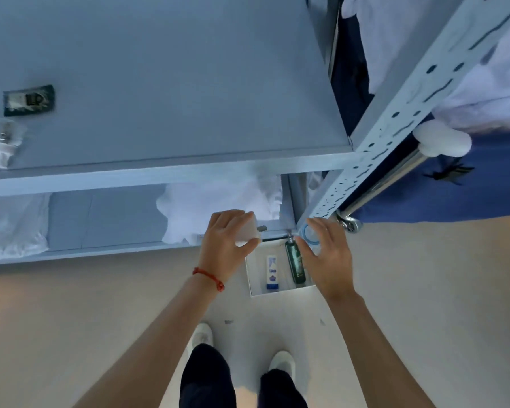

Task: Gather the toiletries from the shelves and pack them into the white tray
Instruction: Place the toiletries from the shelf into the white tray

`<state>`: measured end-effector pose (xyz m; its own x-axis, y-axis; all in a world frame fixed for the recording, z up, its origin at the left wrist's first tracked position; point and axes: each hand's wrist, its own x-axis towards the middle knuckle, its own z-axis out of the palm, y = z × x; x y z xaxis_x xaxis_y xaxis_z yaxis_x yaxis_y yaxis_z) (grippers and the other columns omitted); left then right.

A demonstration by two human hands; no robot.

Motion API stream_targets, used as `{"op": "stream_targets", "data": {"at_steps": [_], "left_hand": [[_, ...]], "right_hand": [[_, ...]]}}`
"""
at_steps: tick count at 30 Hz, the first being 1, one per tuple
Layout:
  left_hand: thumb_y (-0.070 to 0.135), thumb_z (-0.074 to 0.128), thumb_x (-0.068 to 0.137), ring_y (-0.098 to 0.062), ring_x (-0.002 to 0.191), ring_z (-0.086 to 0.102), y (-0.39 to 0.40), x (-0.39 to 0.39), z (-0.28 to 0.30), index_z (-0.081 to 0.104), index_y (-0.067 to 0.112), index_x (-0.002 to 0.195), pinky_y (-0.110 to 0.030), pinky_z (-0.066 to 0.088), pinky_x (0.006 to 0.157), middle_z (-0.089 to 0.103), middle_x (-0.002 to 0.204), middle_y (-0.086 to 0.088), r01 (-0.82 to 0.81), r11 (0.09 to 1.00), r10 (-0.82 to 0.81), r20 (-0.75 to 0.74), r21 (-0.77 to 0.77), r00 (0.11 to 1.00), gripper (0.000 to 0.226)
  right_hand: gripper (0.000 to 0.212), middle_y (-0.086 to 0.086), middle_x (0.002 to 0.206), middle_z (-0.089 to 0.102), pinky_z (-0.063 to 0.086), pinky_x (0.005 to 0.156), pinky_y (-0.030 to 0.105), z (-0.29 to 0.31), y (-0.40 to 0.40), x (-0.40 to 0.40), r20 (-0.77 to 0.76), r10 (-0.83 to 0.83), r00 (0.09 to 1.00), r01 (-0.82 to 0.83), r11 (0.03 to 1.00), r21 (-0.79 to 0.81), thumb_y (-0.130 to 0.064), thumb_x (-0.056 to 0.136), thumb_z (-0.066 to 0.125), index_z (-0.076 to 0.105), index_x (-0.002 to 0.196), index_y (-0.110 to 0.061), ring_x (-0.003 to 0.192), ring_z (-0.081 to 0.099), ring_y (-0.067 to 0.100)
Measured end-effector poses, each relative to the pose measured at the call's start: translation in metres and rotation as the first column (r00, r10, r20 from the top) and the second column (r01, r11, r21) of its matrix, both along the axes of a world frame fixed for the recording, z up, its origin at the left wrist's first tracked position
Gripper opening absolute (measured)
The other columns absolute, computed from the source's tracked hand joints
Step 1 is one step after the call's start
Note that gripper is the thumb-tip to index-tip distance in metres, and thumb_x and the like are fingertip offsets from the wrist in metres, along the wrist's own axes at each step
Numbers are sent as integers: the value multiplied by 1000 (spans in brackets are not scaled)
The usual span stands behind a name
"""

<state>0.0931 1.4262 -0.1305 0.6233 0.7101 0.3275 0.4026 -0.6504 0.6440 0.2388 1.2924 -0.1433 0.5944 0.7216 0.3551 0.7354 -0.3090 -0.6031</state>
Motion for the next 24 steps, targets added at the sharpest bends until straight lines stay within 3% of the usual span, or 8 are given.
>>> {"op": "stream_targets", "data": {"at_steps": [5,9,14,16,24], "left_hand": [[20,73,58,-29,88,56,-31,8,-61,66,3,97,-28,40,82,67,93,-17,50,995,-62,-151,-85,987,43],[21,74,58,-24,90,53,-38,18,-127,66,2,96,-28,39,82,68,92,-17,86,990,-109,-223,-109,969,43],[16,82,57,-33,85,58,-41,32,-224,67,2,97,-29,45,79,68,92,-18,126,982,-162,-278,-140,947,44],[14,82,57,-37,83,59,-41,36,-267,66,2,98,-37,46,80,68,92,-18,150,979,-184,-291,-138,939,45],[9,82,61,-37,90,56,-28,43,-446,64,4,103,-42,48,80,65,99,-17,155,967,-211,-295,-202,932,46]], "right_hand": [[36,11,108,61,50,77,31,-64,-37,14,-66,-20,998,12,993,-120,-18,79,70,59,111,-9,101,51,21],[32,12,107,62,49,74,26,-129,-54,17,-82,-67,994,51,983,-175,-25,80,63,61,107,-7,100,48,16],[36,14,109,61,53,71,33,-229,-60,18,-140,-92,986,58,971,-233,-18,76,72,60,108,-9,102,47,18],[38,15,111,61,53,71,34,-272,-61,18,-146,-90,985,51,966,-253,-18,76,73,59,110,-9,103,52,23],[39,14,113,60,51,79,36,-447,-45,26,-165,-93,982,39,951,-306,-22,78,72,58,112,-9,105,55,28]]}}
